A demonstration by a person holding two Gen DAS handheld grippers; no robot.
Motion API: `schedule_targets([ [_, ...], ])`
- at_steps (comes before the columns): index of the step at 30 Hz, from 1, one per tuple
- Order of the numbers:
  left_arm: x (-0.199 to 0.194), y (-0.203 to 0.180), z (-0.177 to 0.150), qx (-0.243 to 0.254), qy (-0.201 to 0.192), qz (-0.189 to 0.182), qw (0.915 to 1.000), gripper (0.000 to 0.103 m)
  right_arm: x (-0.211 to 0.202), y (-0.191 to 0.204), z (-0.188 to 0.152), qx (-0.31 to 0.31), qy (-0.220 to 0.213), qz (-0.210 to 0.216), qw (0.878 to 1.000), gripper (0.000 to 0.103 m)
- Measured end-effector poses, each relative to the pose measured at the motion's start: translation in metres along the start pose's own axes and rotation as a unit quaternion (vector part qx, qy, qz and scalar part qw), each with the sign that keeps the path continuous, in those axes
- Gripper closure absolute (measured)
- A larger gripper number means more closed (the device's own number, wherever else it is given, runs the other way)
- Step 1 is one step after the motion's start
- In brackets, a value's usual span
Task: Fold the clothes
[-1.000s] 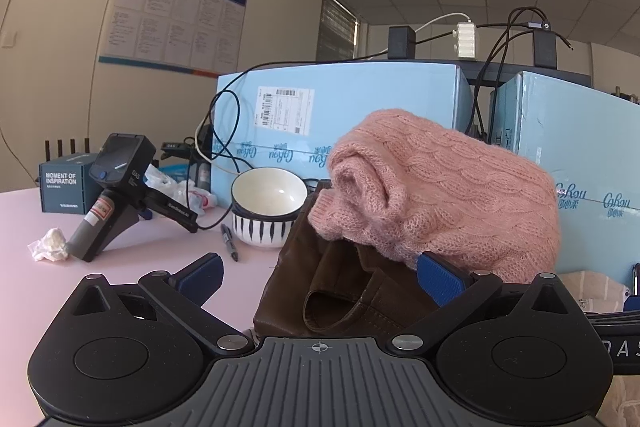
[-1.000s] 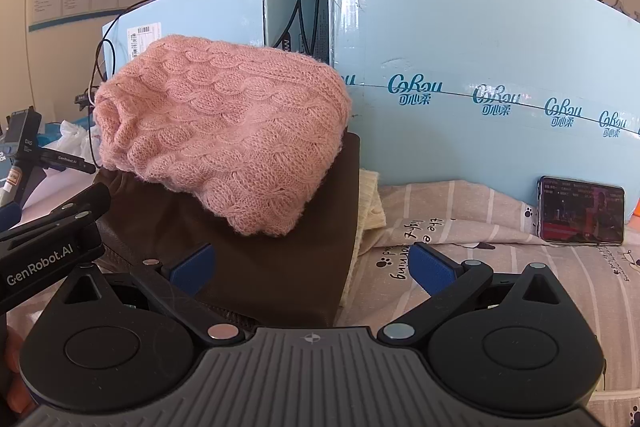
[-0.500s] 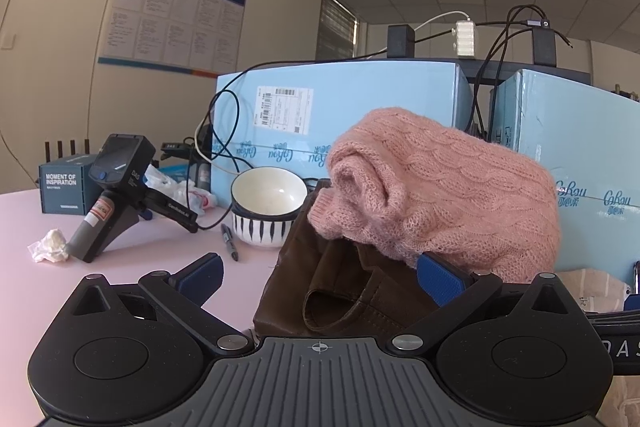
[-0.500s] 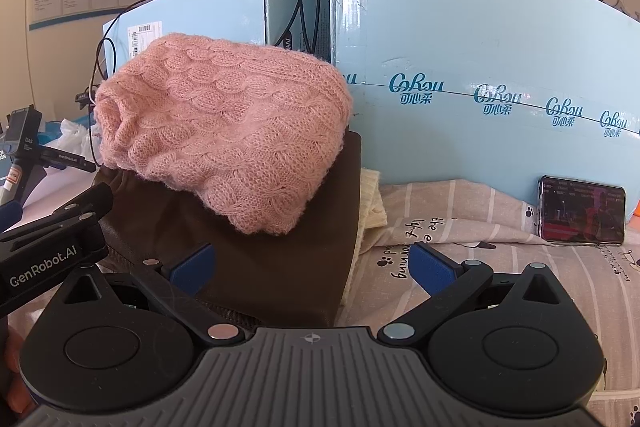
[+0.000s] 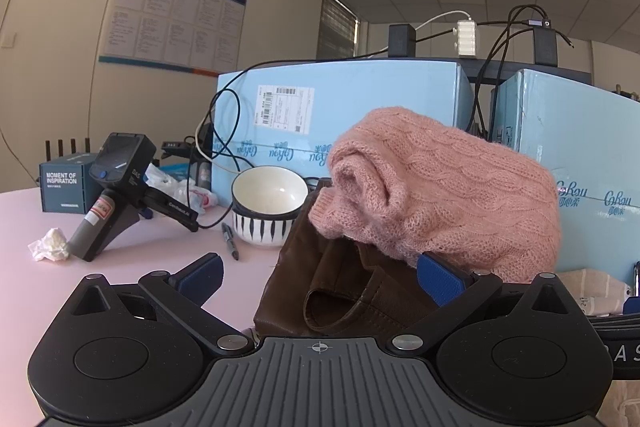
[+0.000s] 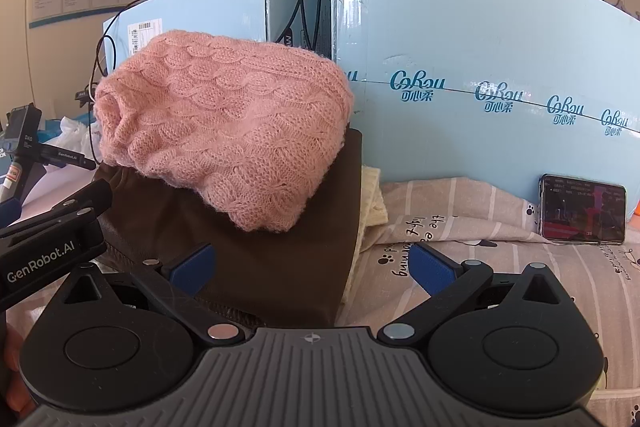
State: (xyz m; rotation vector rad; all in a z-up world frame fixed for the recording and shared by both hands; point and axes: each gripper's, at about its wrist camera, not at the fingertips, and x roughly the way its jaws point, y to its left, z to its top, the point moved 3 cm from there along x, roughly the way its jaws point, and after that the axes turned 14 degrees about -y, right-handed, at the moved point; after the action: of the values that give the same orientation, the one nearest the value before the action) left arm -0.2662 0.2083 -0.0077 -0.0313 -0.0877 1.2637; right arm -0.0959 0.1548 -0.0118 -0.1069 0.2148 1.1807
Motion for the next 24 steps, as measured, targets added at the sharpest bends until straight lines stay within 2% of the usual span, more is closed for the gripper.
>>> schedule_targets([
  [24, 0.0019, 0.0002, -0.0002, 0.000, 0.000, 0.005, 1.0000, 0.000, 0.0003, 0.0021, -0.0001, -0.003, 0.000, 0.001, 1.000, 0.000],
])
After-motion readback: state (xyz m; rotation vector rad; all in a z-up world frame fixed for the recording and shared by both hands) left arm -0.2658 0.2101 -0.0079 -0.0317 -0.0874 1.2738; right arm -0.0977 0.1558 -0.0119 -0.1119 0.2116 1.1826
